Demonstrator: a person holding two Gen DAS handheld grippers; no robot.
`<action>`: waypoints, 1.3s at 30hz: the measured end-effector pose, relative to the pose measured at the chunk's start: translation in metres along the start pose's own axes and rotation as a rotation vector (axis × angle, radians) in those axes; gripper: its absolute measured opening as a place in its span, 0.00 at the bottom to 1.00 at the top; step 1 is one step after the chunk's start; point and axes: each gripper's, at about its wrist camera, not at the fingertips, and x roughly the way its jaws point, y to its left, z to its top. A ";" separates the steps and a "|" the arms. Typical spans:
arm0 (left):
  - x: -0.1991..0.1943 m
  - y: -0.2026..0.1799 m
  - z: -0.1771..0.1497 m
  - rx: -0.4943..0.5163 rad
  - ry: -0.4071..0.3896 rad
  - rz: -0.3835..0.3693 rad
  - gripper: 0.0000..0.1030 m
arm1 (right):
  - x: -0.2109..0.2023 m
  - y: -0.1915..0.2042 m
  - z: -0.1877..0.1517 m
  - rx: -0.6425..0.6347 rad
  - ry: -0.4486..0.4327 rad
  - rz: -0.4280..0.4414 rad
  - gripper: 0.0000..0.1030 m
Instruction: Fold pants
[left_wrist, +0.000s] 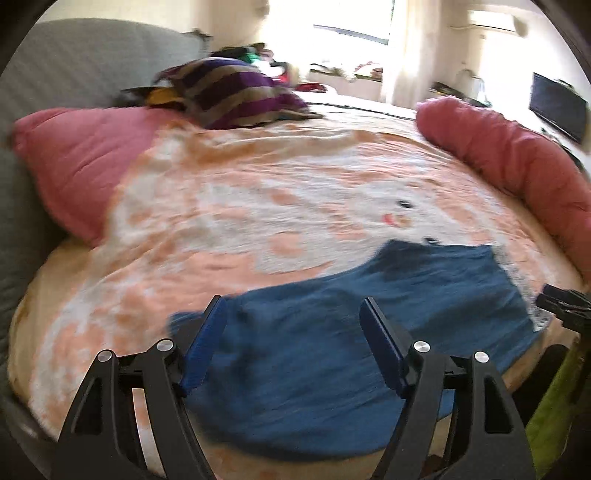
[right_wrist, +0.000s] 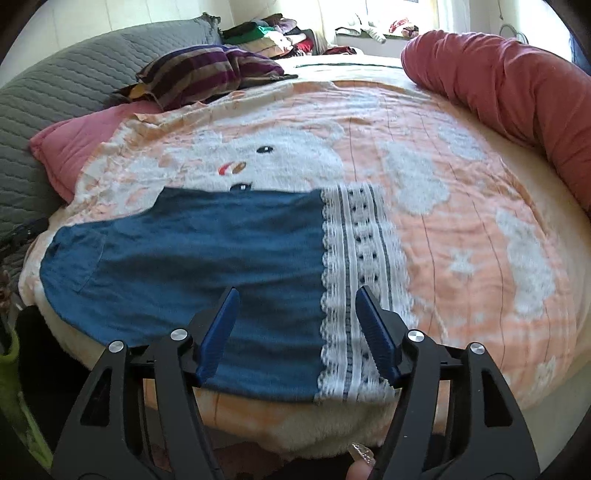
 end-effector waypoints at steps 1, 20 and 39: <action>0.006 -0.008 0.003 0.008 0.008 -0.018 0.71 | 0.000 -0.001 0.005 -0.001 -0.006 0.003 0.57; 0.165 -0.083 0.042 0.074 0.232 -0.184 0.71 | 0.116 -0.098 0.088 0.191 0.134 0.105 0.52; 0.166 -0.095 0.051 0.038 0.148 -0.264 0.06 | 0.086 -0.093 0.084 0.118 -0.048 0.200 0.12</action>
